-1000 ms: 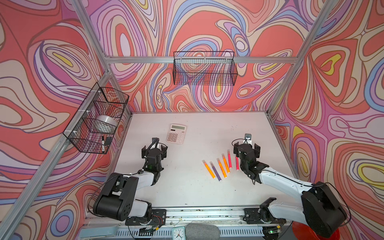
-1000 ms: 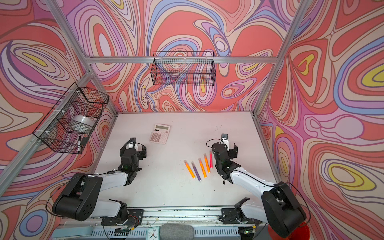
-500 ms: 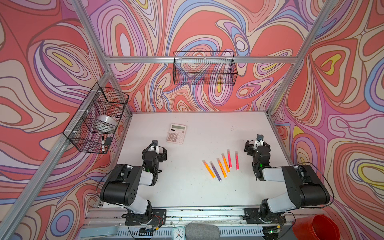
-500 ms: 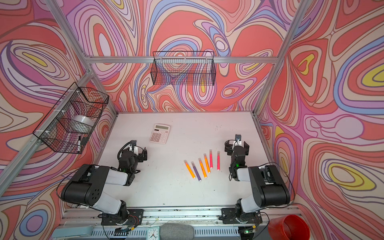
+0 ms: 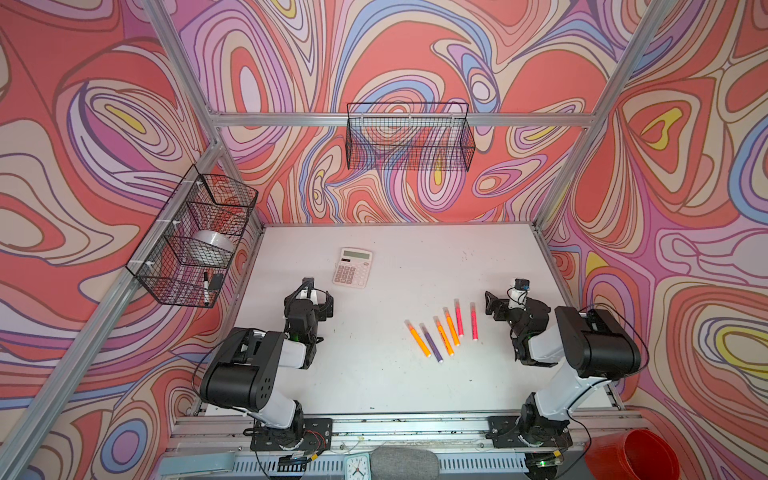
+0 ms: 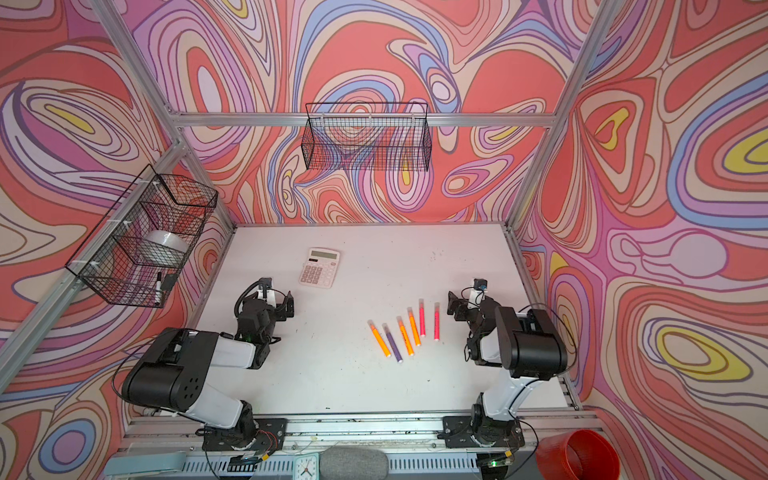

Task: Insert the pens into the pen caps

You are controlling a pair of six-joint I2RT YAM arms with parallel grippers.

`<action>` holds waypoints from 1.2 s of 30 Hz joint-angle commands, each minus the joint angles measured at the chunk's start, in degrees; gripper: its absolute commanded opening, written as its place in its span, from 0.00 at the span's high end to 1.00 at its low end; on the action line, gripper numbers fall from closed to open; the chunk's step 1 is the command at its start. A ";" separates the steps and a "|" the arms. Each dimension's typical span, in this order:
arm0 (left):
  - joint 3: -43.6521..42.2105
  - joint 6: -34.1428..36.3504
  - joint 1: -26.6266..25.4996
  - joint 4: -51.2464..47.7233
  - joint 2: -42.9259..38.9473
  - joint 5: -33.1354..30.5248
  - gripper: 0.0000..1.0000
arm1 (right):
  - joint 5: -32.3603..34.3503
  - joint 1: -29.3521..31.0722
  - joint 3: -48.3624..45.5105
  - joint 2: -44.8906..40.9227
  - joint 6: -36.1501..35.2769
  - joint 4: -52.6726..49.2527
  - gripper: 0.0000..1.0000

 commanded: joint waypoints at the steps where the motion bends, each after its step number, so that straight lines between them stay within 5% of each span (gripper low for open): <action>1: 0.47 -0.17 0.39 1.36 -0.12 -0.18 0.00 | -5.02 0.49 5.81 -1.98 -0.62 -2.77 0.02; 36: 4.32 -5.26 4.04 -6.58 -0.38 -0.76 0.00 | -3.19 1.27 6.15 -1.57 -0.71 -2.62 0.02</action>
